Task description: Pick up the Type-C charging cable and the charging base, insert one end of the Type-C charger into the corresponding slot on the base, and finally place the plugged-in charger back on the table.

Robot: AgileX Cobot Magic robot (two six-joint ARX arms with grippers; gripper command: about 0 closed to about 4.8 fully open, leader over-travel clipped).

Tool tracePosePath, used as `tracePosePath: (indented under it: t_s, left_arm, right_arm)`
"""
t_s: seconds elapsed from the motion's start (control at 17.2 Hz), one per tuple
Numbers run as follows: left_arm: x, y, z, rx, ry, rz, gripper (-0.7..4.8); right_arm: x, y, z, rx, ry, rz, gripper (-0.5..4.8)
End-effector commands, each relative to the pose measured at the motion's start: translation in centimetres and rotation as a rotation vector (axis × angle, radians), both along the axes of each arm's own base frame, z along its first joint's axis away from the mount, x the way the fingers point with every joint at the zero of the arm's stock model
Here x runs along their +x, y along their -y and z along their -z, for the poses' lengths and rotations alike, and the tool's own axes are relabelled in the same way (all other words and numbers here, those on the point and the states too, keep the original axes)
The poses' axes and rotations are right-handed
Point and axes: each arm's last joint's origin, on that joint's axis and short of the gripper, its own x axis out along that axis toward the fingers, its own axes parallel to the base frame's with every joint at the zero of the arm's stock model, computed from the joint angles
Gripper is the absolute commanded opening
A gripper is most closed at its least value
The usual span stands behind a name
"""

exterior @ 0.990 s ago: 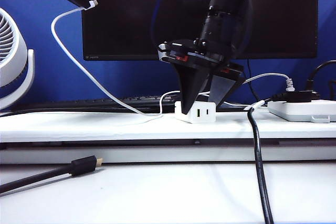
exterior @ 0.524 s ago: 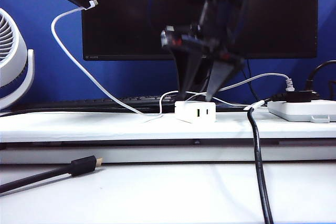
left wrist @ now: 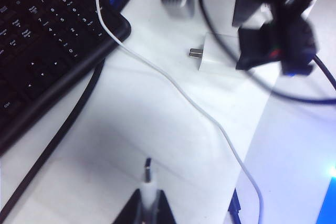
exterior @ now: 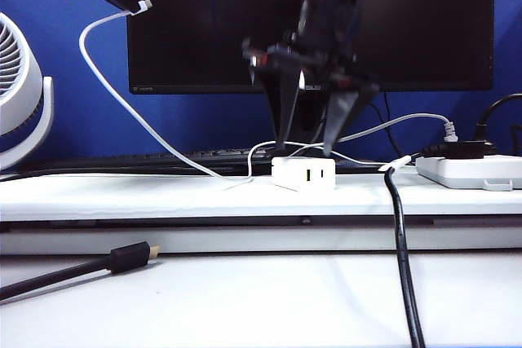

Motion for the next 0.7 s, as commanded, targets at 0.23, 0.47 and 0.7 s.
tracePosePath:
  t_s: [0.23,0.47,0.7]
  left_arm:
    - [-0.1,0.0,-0.2,-0.011,-0.003,0.002,0.17]
    - [-0.2,0.0,-0.1,-0.008,-0.012,0.002,0.17]
    - [-0.2,-0.1,-0.1,-0.008,-0.013,0.002,0.17]
  right_arm:
    - [0.6,-0.5,0.7,0.006,0.013,0.005,3.38]
    - [0.9,-0.7,0.9,0.016,0.029,0.006,3.38]
    - [1.2,-0.9,2.1,0.002,0.006,0.006,3.38]
